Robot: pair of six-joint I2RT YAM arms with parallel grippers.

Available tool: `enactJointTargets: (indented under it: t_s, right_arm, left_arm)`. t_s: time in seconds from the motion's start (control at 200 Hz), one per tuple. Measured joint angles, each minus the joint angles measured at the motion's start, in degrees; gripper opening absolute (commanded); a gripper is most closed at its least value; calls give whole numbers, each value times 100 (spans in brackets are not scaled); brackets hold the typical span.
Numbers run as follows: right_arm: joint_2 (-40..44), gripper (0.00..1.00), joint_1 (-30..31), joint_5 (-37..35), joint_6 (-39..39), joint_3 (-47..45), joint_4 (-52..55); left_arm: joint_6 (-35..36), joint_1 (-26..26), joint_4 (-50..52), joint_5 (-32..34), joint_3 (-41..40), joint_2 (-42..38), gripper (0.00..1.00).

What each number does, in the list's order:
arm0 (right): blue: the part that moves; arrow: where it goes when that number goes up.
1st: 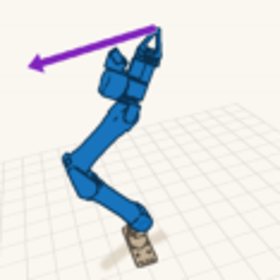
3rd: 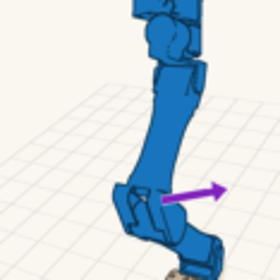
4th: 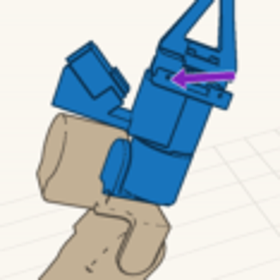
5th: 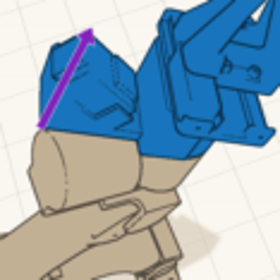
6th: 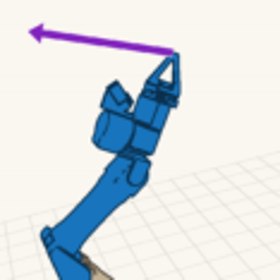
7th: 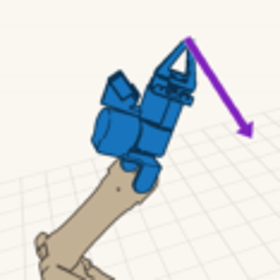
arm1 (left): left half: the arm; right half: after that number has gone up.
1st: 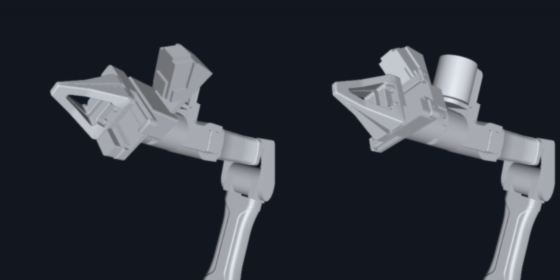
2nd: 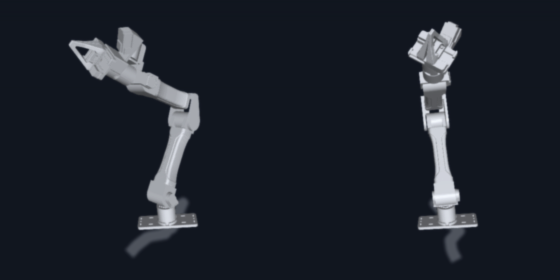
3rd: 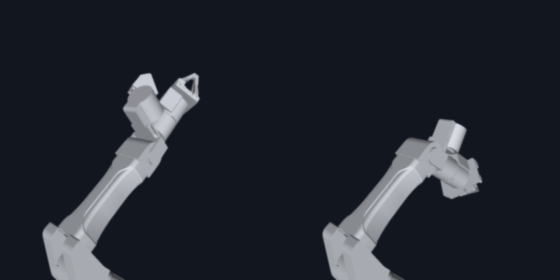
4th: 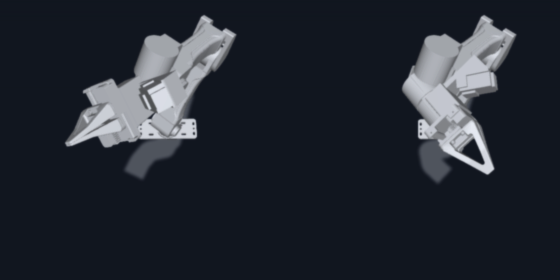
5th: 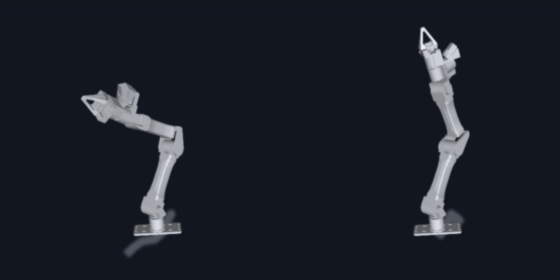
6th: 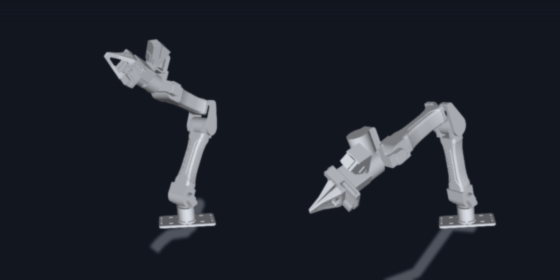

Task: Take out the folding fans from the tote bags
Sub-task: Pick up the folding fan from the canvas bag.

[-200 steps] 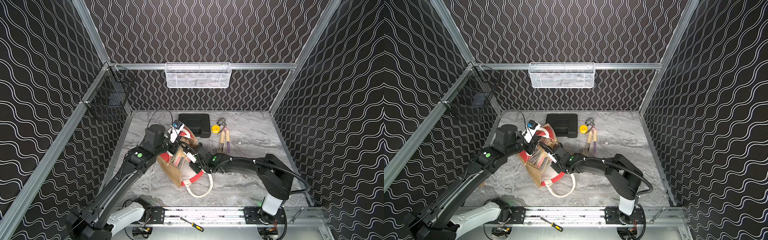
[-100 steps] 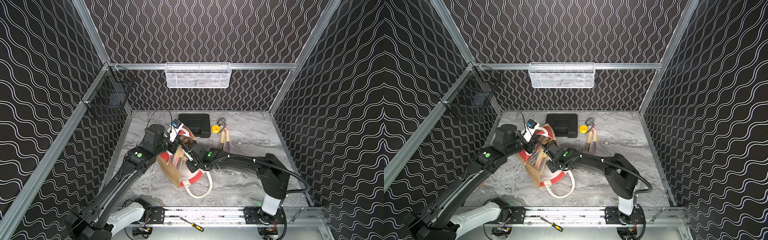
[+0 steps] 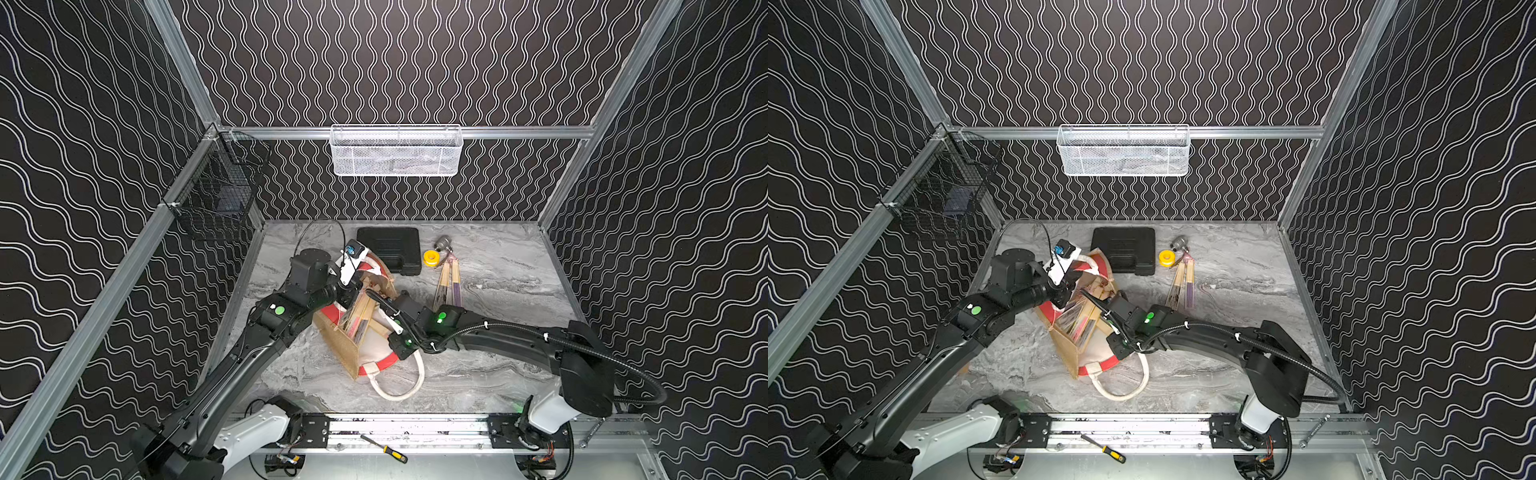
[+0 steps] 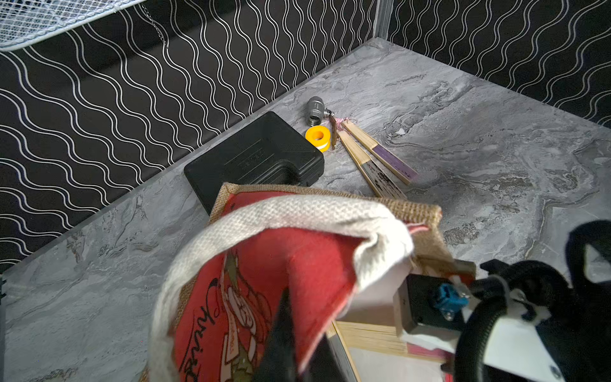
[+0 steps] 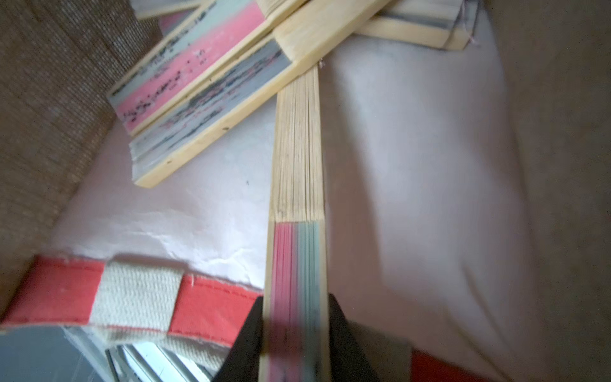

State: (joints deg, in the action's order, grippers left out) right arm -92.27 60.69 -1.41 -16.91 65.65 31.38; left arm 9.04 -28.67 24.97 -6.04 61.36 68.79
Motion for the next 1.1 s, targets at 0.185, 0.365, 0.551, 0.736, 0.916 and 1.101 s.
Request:
enactJointTargets:
  t_s: [0.185,0.365,0.551,0.736,0.916,1.101]
  right_arm:
    - [592,20,26,177,52,-350,131]
    - [1226,19,61,479,199,-728,151]
    - [1799,19,66,697,286,-1097,278]
    - [2437,18,70,857,302,-1132,457]
    - [2848,18,70,966,297,-1091,737]
    - [3230,18,70,1029,299,-1025,852]
  left_arm:
    - [0,0,0,2,0,2,0]
    - [0,0,-2,4,0,26,0]
    - [2,0,-9,4,0,63,0]
    - [2,0,-24,4,2,96,0]
    - [2,0,-22,9,0,57,0]
    - [2,-2,-24,70,0,57,0]
